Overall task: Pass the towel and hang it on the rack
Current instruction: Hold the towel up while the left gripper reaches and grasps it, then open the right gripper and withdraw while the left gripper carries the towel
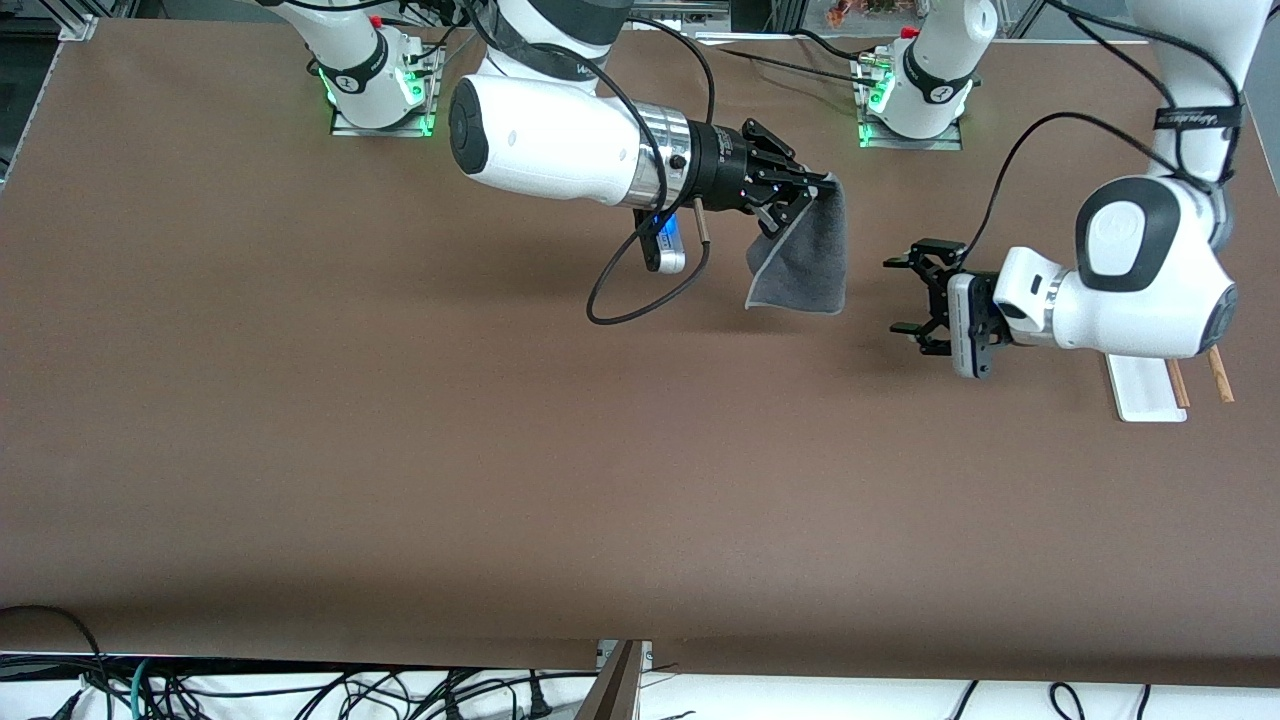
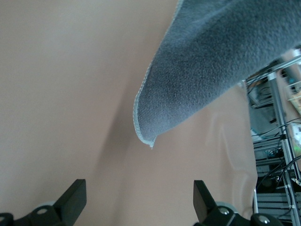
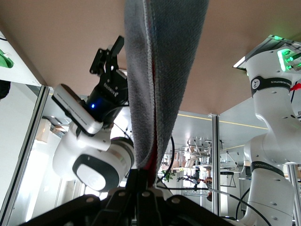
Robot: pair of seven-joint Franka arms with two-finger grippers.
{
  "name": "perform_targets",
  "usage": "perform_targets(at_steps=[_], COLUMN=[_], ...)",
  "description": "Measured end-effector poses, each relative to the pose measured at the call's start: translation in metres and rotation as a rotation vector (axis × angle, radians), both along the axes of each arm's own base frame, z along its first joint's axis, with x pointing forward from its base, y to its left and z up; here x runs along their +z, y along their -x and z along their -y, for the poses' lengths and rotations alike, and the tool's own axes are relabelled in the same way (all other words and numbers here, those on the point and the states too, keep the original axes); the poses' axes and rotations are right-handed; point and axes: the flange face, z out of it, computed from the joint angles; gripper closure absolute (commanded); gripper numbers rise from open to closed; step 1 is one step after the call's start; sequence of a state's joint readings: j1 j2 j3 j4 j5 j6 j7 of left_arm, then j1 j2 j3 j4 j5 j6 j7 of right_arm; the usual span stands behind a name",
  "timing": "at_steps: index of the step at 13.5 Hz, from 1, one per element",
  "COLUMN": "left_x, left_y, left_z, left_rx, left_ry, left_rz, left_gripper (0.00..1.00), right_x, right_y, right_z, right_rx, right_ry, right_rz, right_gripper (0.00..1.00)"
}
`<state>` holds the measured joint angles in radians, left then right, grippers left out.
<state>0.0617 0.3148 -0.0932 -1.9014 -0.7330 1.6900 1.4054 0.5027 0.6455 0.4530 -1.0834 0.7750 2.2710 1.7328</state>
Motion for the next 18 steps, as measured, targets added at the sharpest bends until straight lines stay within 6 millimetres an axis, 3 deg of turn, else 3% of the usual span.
perform_targets(at_steps=[3, 8, 9, 10, 11, 12, 18], left_x=[-0.023, -0.047, -0.054, -0.061, -0.066, -0.070, -0.071], left_y=[0.006, 0.019, 0.022, 0.027, 0.031, 0.034, 0.034], left_z=[0.019, 0.041, 0.044, 0.047, 0.048, 0.049, 0.050], left_rx=[0.001, -0.040, -0.037, -0.029, -0.025, -0.027, -0.018], left_ry=[0.172, 0.270, 0.298, 0.328, 0.353, 0.369, 0.389], left_rz=[0.029, 0.099, 0.103, 0.104, 0.110, 0.118, 0.131], left_gripper=[0.00, 0.07, 0.16, 0.39, 0.74, 1.00, 1.00], right_x=[0.000, 0.000, 0.000, 0.000, 0.000, 0.000, 0.000], right_y=[0.000, 0.001, 0.001, 0.001, 0.001, 0.001, 0.001], right_z=[0.000, -0.001, -0.001, -0.001, -0.001, -0.001, -0.001], right_rx=[0.001, 0.001, 0.001, 0.001, 0.001, 0.001, 0.001], right_ry=[0.000, 0.000, 0.000, 0.000, 0.000, 0.000, 0.000], right_rz=[0.000, 0.000, 0.000, 0.000, 0.000, 0.000, 0.000], right_gripper=[1.00, 1.00, 1.00, 1.00, 1.00, 1.00, 1.00])
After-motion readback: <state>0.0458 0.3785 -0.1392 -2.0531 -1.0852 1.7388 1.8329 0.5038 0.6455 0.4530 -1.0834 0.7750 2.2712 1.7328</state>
